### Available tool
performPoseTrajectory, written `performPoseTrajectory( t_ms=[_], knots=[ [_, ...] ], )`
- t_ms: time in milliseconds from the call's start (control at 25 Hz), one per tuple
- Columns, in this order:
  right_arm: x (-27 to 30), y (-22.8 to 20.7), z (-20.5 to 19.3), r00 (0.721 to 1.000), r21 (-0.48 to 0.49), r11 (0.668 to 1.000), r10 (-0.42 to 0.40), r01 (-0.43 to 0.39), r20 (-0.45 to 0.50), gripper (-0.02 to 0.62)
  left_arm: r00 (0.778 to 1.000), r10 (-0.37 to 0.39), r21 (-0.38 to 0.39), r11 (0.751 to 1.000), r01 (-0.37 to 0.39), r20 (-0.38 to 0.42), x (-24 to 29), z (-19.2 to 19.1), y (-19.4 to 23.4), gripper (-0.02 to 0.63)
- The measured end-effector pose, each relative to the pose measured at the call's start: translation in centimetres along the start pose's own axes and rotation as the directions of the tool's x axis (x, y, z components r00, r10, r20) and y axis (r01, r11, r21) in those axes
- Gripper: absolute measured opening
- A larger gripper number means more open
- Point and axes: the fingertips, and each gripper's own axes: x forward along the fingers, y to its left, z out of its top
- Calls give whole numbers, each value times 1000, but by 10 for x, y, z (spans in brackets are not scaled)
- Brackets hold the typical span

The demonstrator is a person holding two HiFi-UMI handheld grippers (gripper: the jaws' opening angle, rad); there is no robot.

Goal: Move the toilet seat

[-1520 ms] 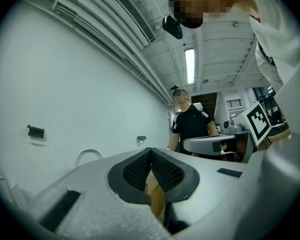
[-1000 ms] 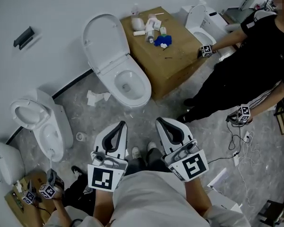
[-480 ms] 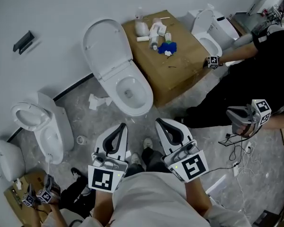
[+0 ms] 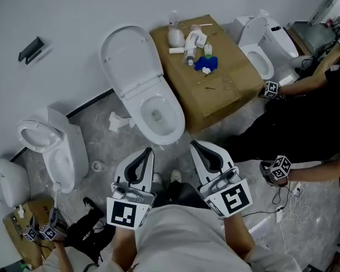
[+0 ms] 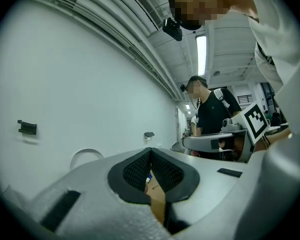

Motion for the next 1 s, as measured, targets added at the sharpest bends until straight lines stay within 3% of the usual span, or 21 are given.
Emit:
performPoseTrajectory(
  t_ms=[400, 1000],
  knots=[
    [35, -32, -11, 1000, 0, 1000, 8, -8, -29, 12, 1000, 0, -24, 1000, 0, -2, 43, -10, 22, 9],
    [128, -68, -49, 994, 21, 1000, -19, 22, -104, 14, 998, -54, -110, 993, 49, -38, 106, -59, 100, 10]
  ],
)
